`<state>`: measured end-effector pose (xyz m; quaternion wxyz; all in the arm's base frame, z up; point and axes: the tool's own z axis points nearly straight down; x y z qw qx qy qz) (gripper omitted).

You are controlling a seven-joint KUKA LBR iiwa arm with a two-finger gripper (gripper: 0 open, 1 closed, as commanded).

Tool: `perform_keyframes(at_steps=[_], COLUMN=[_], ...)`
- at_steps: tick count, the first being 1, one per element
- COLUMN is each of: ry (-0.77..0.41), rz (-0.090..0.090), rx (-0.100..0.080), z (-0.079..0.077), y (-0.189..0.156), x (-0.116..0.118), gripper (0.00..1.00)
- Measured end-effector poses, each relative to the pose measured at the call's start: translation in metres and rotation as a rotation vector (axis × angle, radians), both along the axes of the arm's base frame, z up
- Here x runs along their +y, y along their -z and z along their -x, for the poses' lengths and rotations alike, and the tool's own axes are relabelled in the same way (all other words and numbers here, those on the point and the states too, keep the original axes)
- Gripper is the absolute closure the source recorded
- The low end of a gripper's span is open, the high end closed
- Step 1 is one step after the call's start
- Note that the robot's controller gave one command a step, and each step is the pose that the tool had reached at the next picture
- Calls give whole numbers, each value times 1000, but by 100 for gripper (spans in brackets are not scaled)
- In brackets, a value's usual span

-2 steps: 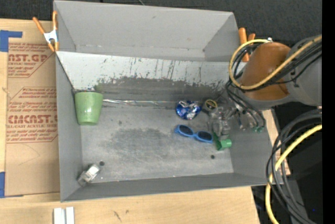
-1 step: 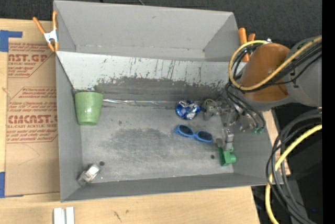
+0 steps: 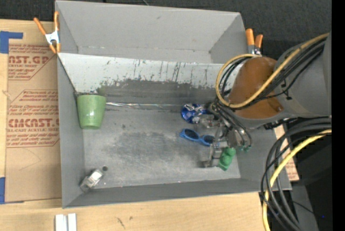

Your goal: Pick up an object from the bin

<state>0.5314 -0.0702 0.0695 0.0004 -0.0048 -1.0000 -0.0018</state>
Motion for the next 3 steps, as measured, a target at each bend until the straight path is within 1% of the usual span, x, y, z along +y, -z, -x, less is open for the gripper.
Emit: perform_keyframes(at_steps=[1,2,3], ry=[2,6,-631], rz=[3,3,5], rx=[-2,-11,-8], z=[-1,1,20], y=[0,-107,-203], x=[-2,13,27], gripper=[100,100,100])
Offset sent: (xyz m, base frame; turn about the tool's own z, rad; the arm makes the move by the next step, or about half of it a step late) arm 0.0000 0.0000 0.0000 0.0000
